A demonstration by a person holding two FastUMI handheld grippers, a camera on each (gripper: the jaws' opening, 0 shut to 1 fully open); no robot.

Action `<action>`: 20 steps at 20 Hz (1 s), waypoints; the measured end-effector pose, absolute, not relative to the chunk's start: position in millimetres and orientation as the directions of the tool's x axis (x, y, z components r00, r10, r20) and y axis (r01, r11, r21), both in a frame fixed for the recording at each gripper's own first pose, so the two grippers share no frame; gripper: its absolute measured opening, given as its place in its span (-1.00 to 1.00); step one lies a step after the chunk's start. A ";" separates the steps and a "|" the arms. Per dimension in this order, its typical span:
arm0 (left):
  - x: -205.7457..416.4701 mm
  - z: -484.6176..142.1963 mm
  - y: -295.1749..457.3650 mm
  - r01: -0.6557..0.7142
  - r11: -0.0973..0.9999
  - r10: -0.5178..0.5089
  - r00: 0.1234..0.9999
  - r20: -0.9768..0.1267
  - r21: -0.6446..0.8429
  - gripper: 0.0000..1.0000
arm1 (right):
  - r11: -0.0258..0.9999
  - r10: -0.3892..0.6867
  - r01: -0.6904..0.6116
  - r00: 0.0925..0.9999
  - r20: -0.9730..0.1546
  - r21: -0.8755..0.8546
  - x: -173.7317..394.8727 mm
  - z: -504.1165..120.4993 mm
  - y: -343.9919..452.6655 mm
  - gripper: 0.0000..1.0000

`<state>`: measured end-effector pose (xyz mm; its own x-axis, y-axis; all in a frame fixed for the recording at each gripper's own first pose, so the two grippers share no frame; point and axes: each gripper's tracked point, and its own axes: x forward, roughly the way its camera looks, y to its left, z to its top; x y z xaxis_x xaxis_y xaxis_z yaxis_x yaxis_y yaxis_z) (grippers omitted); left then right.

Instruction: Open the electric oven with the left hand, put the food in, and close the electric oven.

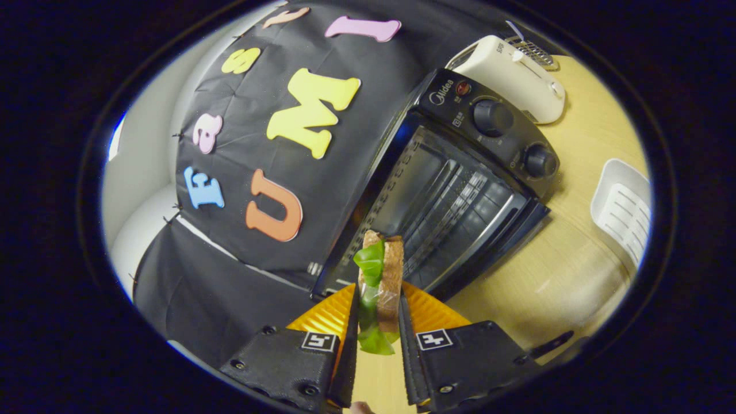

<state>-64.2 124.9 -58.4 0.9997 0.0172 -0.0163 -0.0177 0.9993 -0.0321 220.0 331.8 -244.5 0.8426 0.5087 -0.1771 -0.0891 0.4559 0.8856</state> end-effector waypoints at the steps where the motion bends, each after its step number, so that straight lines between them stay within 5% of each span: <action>1: -64.4 -59.6 125.8 -0.016 1.000 0.016 1.000 -0.023 -0.022 0.87 | 0.472 0.471 -0.094 0.867 -0.160 0.877 231.5 -243.1 336.2 -0.26; 6: -69.3 -53.8 121.3 -0.001 1.000 0.001 1.000 -0.026 -0.011 0.87 | 0.595 0.255 -0.055 0.959 -0.124 0.802 285.1 -260.6 335.2 -0.26; 16: -71.9 -64.4 119.1 0.001 1.000 -0.001 0.999 -0.036 0.014 0.89 | 0.653 0.245 -0.016 0.951 -0.190 0.757 312.7 -291.9 347.0 -0.24; 17: -71.8 -65.7 119.6 0.004 1.000 -0.003 0.999 -0.040 0.012 0.89 | 0.657 0.240 -0.017 0.953 -0.187 0.753 311.7 -292.8 346.0 -0.43; 18: -71.6 -66.6 119.8 0.005 1.000 -0.005 0.999 -0.045 0.013 0.89 | 0.660 0.243 -0.017 0.951 -0.193 0.751 310.6 -293.5 346.3 -0.23; 19: -71.4 -67.5 120.5 0.004 1.000 -0.004 0.999 -0.047 0.011 0.89 | 0.662 0.243 -0.015 0.950 -0.196 0.749 309.0 -294.4 347.2 -0.41; 20: -70.3 -68.0 120.4 0.003 1.000 -0.002 0.999 -0.049 0.008 0.89 | 0.664 0.243 -0.014 0.949 -0.199 0.747 308.0 -295.0 347.7 -0.39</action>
<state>-70.3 120.4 -68.0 0.9988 -0.0023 -0.0491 0.0026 1.0000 0.0077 308.0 347.7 -295.0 0.9495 0.2431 -0.1986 -0.0137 0.6642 0.7474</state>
